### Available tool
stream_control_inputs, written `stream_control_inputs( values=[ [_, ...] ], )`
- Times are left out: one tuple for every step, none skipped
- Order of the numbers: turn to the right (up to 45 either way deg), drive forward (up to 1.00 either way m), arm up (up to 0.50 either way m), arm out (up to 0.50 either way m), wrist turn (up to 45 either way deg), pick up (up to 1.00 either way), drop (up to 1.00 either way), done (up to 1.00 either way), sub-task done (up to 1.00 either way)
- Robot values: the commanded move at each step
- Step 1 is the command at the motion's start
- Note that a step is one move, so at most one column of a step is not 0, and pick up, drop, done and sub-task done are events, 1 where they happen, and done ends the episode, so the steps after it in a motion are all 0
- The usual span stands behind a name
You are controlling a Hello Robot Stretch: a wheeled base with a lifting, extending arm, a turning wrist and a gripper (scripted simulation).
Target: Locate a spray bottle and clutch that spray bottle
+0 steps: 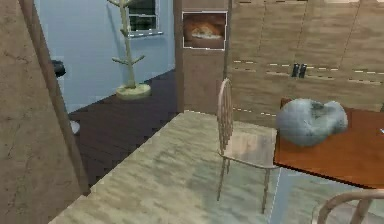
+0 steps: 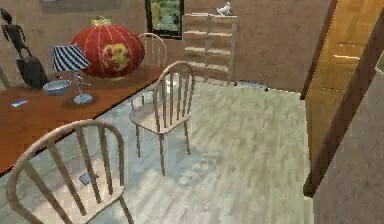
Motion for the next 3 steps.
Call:
stream_control_inputs(
  values=[
    [0.0, 0.55, 0.0, 0.0, 0.0, 0.0, 0.0, 0.0, 0.0],
    [-12.0, 0.0, 0.0, 0.0, 0.0, 0.0, 0.0, 0.0, 0.0],
    [0.0, 0.45, 0.0, 0.0, 0.0, 0.0, 0.0, 0.0, 0.0]
  ],
)
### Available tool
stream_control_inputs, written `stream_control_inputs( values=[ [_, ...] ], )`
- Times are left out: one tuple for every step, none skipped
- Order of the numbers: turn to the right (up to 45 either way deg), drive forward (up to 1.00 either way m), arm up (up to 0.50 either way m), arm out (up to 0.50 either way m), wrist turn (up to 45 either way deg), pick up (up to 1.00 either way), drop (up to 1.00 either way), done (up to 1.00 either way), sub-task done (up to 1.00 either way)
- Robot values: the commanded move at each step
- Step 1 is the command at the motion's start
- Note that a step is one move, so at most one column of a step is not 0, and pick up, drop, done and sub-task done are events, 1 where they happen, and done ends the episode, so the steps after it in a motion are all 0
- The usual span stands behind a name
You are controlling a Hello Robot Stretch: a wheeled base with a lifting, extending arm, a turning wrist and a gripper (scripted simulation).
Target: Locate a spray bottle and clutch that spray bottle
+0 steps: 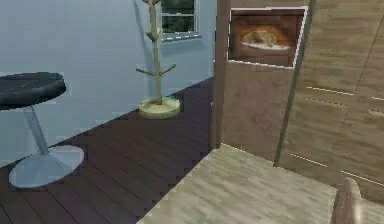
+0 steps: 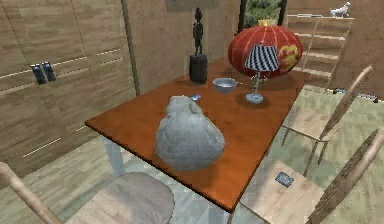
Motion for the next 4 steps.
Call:
stream_control_inputs(
  values=[
    [-3.0, 0.0, 0.0, 0.0, 0.0, 0.0, 0.0, 0.0, 0.0],
    [-6.0, 0.0, 0.0, 0.0, 0.0, 0.0, 0.0, 0.0, 0.0],
    [0.0, 0.6, 0.0, 0.0, 0.0, 0.0, 0.0, 0.0, 0.0],
    [0.0, 1.0, 0.0, 0.0, 0.0, 0.0, 0.0, 0.0, 0.0]
  ],
)
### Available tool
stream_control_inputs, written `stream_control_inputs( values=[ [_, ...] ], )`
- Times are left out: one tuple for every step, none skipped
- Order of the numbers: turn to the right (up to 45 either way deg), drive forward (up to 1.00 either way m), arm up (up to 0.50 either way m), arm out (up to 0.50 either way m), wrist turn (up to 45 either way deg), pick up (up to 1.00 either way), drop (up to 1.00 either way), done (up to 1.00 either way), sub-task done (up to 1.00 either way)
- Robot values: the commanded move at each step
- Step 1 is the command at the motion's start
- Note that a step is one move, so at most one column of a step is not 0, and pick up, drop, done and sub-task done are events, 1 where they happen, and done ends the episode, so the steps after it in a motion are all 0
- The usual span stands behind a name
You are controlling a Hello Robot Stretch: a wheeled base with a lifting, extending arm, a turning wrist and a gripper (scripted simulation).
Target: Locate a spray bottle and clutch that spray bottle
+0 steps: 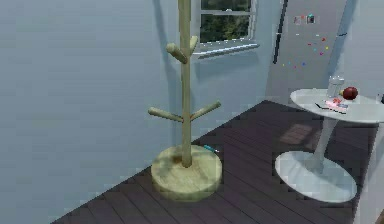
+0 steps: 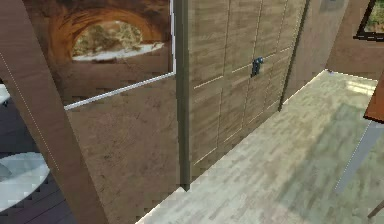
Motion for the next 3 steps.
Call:
stream_control_inputs(
  values=[
    [-6.0, 0.0, 0.0, 0.0, 0.0, 0.0, 0.0, 0.0, 0.0],
    [0.0, 0.05, 0.0, 0.0, 0.0, 0.0, 0.0, 0.0, 0.0],
    [21.0, 0.0, 0.0, 0.0, 0.0, 0.0, 0.0, 0.0, 0.0]
  ],
)
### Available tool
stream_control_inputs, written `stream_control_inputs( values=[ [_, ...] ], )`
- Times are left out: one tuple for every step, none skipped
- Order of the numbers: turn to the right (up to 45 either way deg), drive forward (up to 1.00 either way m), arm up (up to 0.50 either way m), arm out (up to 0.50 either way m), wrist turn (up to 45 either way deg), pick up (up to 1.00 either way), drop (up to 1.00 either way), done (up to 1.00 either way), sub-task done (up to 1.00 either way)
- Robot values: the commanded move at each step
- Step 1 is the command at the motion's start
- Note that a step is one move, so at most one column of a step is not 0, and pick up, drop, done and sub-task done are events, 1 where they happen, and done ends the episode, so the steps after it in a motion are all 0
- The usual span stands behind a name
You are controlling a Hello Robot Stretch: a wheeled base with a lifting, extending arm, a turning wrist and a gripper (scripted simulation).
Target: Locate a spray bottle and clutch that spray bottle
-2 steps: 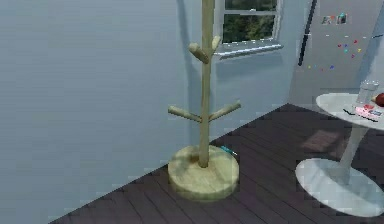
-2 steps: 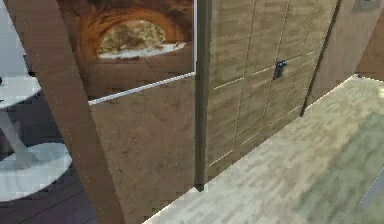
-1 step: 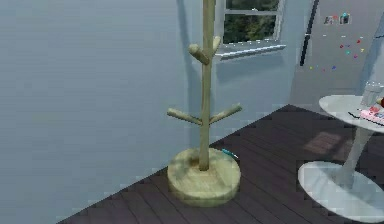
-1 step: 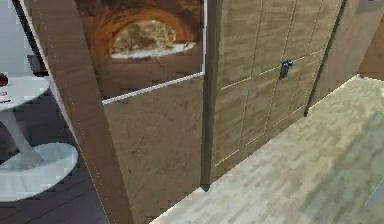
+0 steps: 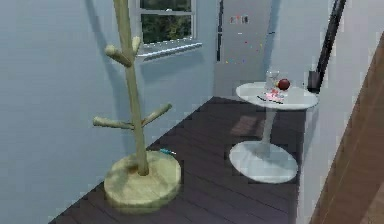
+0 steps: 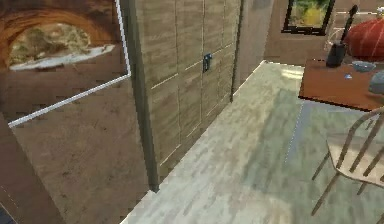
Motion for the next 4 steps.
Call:
stream_control_inputs(
  values=[
    [0.0, 0.55, 0.0, 0.0, 0.0, 0.0, 0.0, 0.0, 0.0],
    [9.0, 0.0, 0.0, 0.0, 0.0, 0.0, 0.0, 0.0, 0.0],
    [0.0, 0.55, 0.0, 0.0, 0.0, 0.0, 0.0, 0.0, 0.0],
    [-45.0, 0.0, 0.0, 0.0, 0.0, 0.0, 0.0, 0.0, 0.0]
  ],
)
